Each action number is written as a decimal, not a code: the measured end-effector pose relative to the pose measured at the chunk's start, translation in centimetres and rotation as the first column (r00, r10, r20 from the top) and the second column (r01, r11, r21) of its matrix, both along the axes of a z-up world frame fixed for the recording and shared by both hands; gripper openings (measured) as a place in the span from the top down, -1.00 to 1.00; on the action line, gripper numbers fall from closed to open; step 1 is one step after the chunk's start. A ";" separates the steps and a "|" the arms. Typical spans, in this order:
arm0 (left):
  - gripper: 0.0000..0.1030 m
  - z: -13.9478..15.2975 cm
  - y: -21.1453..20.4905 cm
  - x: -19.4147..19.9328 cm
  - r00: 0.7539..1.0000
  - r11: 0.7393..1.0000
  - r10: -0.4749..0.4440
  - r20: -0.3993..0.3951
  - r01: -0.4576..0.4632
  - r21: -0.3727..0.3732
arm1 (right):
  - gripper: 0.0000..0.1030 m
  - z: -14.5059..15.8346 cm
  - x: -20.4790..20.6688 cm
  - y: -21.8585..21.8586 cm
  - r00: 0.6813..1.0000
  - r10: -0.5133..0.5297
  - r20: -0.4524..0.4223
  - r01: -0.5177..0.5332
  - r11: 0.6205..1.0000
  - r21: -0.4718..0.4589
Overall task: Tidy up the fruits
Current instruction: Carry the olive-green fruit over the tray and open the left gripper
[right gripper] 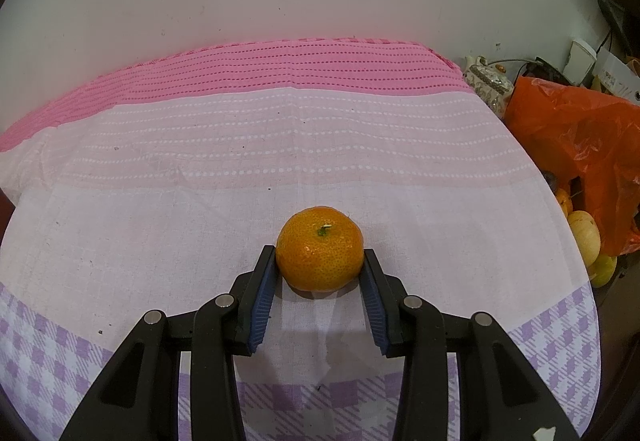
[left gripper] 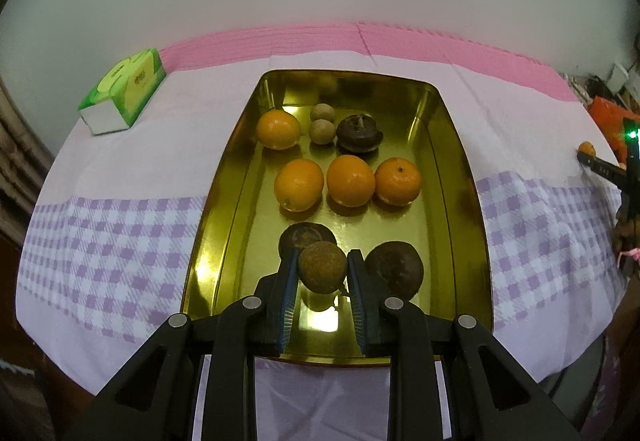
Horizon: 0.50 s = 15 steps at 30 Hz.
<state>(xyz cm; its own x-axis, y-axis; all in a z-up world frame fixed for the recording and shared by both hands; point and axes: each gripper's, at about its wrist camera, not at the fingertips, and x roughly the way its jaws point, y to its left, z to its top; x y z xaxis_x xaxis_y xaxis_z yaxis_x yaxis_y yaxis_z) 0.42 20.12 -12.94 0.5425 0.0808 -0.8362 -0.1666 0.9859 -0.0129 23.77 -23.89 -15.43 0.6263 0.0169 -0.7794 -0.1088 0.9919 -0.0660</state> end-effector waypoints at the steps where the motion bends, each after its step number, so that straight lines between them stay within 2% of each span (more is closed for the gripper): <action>1: 0.49 0.0 -0.1 0.0 1.000 1.000 -0.001 0.001 0.001 0.003 | 0.28 0.0 0.0 0.0 1.000 0.000 0.000 0.000 1.000 -0.002; 7: 0.46 0.2 -0.4 -0.1 1.000 1.000 -0.006 0.000 0.006 0.019 | 0.28 0.1 -0.2 0.3 1.000 -0.008 -0.001 0.008 1.000 -0.014; 12: 0.25 0.7 -0.6 -0.5 1.000 0.999 -0.006 0.016 0.005 0.050 | 0.28 0.2 -0.8 0.7 1.000 -0.020 -0.007 0.020 1.000 -0.022; 15: 0.19 1.1 -0.7 -0.6 1.000 0.997 -0.008 0.029 0.005 0.072 | 0.28 0.2 -1.4 1.3 1.000 -0.009 -0.010 0.008 1.000 -0.025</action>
<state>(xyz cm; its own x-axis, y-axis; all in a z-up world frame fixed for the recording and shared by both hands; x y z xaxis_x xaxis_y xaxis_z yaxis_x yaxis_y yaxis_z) -0.20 19.42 -11.80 0.5677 0.1364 -0.8119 -0.1609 0.9855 0.0531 22.38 -22.62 -15.21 0.6185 -0.0076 -0.7858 -0.1011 0.9909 -0.0892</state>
